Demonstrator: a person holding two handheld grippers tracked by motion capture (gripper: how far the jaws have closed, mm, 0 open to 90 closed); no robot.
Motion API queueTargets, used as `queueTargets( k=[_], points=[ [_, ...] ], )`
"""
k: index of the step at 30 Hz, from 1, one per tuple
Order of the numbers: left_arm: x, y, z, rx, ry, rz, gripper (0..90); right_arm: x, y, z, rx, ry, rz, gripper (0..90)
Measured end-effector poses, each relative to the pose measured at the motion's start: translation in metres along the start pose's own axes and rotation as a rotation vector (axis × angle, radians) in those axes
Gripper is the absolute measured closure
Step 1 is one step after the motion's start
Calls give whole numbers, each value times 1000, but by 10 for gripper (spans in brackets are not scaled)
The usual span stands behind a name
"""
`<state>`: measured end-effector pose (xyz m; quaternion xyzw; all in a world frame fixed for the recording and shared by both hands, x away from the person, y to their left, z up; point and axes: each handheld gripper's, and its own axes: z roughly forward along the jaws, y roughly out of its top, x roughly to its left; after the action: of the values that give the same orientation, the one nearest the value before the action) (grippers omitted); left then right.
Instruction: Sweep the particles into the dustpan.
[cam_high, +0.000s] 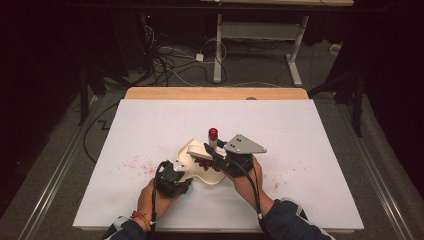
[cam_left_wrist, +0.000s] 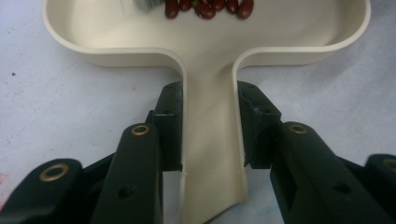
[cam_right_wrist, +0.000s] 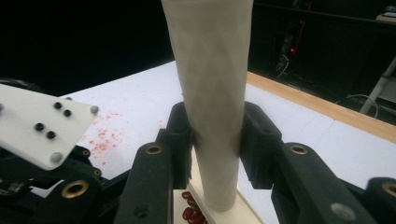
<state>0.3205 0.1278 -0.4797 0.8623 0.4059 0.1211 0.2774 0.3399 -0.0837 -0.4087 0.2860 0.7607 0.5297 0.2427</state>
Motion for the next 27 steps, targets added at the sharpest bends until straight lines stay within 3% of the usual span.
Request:
queueTargets(
  k=[7,13,22,27],
  points=[
    [6,1,0,6,-18,28,636,6,2,-1,-7,32,4,689],
    [8,1,0,6,-24,59,636,2,6,-5,-25,37,25,702],
    [11,-1,-2,19,-23,84,636,-19,19,-22,-97,20,71,702],
    [12,-3,-4,24,-25,95,635,-38,25,-36,-132,-19,83,702]
  ],
)
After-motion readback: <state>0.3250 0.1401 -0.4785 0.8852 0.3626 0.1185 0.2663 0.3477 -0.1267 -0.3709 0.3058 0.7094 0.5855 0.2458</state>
